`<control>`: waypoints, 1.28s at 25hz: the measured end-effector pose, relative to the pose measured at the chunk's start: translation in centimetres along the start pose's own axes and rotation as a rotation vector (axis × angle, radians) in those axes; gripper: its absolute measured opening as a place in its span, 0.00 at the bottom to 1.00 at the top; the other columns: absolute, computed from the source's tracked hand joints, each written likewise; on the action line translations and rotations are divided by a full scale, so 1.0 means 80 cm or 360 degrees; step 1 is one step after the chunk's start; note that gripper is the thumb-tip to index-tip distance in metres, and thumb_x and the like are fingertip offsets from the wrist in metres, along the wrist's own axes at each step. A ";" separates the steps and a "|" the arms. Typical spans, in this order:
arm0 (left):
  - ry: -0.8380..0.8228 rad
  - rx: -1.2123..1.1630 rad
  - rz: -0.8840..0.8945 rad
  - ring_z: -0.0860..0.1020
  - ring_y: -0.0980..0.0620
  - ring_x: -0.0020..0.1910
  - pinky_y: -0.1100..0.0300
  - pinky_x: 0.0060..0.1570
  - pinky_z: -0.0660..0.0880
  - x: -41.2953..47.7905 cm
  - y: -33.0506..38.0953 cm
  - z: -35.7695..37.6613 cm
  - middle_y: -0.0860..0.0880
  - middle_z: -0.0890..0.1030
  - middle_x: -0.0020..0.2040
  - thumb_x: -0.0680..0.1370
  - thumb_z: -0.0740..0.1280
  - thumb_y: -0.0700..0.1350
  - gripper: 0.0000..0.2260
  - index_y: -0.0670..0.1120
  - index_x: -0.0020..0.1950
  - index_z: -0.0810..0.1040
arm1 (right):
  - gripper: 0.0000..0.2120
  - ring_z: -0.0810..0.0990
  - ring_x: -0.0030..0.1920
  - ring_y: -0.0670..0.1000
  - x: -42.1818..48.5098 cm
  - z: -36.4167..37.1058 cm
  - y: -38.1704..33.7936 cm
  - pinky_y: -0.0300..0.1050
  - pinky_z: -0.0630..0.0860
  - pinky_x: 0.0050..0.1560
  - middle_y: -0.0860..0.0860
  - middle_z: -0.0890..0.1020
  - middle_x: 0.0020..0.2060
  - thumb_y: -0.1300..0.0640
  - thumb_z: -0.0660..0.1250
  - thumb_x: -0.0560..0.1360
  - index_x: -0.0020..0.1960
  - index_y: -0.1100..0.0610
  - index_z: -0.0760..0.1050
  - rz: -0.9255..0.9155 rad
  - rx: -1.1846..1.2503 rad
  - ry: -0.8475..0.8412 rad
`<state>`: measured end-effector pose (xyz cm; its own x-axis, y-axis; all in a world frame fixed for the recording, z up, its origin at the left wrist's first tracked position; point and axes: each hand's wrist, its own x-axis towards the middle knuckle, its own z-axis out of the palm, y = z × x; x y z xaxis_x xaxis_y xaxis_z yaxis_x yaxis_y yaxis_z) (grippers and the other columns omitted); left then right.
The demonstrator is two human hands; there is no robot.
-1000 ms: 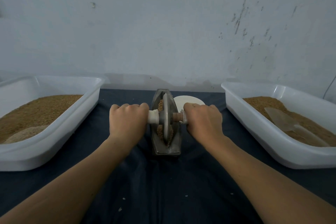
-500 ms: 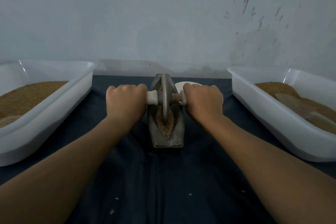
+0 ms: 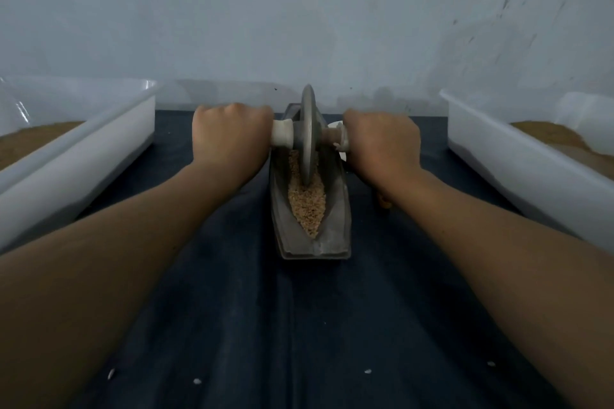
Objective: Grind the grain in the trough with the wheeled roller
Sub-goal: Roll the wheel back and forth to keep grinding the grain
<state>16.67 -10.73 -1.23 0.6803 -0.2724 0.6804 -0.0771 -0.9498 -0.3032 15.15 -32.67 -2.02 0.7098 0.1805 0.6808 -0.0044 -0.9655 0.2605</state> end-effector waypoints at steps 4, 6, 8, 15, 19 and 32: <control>0.0014 -0.0047 0.0064 0.65 0.48 0.27 0.56 0.34 0.61 0.015 -0.001 0.009 0.47 0.73 0.29 0.73 0.70 0.45 0.07 0.48 0.38 0.73 | 0.06 0.70 0.32 0.54 0.010 0.011 0.005 0.43 0.57 0.29 0.51 0.75 0.33 0.59 0.70 0.72 0.47 0.55 0.74 0.0023 0.0066 -0.0021; 0.0008 -0.0068 0.0083 0.65 0.47 0.28 0.55 0.35 0.61 0.024 -0.003 0.014 0.46 0.73 0.30 0.73 0.71 0.45 0.07 0.48 0.39 0.73 | 0.06 0.70 0.32 0.55 0.017 0.017 0.006 0.43 0.58 0.29 0.51 0.74 0.33 0.60 0.69 0.72 0.46 0.54 0.72 0.0010 0.0074 -0.0036; 0.0001 -0.0080 0.0074 0.66 0.46 0.28 0.55 0.34 0.61 0.031 -0.005 0.020 0.46 0.71 0.30 0.73 0.70 0.46 0.07 0.48 0.40 0.73 | 0.10 0.69 0.30 0.55 0.027 0.020 0.007 0.42 0.55 0.29 0.51 0.71 0.31 0.63 0.68 0.70 0.43 0.53 0.68 -0.0012 0.0040 -0.0069; 0.0050 -0.0205 0.0014 0.72 0.42 0.29 0.55 0.31 0.61 0.034 -0.010 0.044 0.42 0.77 0.33 0.73 0.69 0.48 0.06 0.46 0.42 0.76 | 0.12 0.63 0.26 0.53 0.052 0.022 0.009 0.43 0.49 0.30 0.50 0.63 0.26 0.69 0.66 0.66 0.39 0.55 0.66 -0.0116 -0.0079 -0.0011; 0.0069 -0.0193 0.0013 0.70 0.43 0.29 0.55 0.32 0.60 0.035 -0.007 0.041 0.43 0.74 0.32 0.72 0.68 0.46 0.04 0.47 0.41 0.75 | 0.13 0.68 0.30 0.56 0.044 0.027 0.007 0.44 0.51 0.30 0.49 0.64 0.27 0.67 0.67 0.67 0.40 0.53 0.65 -0.0055 -0.0049 -0.0050; 0.0050 -0.0078 0.0109 0.64 0.48 0.24 0.56 0.34 0.58 -0.012 -0.002 -0.017 0.49 0.72 0.26 0.68 0.71 0.43 0.14 0.50 0.33 0.65 | 0.09 0.80 0.37 0.59 -0.017 -0.017 0.000 0.48 0.62 0.37 0.51 0.81 0.36 0.52 0.71 0.69 0.41 0.50 0.70 -0.0013 0.0203 -0.0044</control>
<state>15.07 -10.53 -0.96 0.6489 -0.3412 0.6801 -0.1589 -0.9349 -0.3174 13.21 -32.66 -2.04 0.7285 0.1850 0.6595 0.0901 -0.9804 0.1755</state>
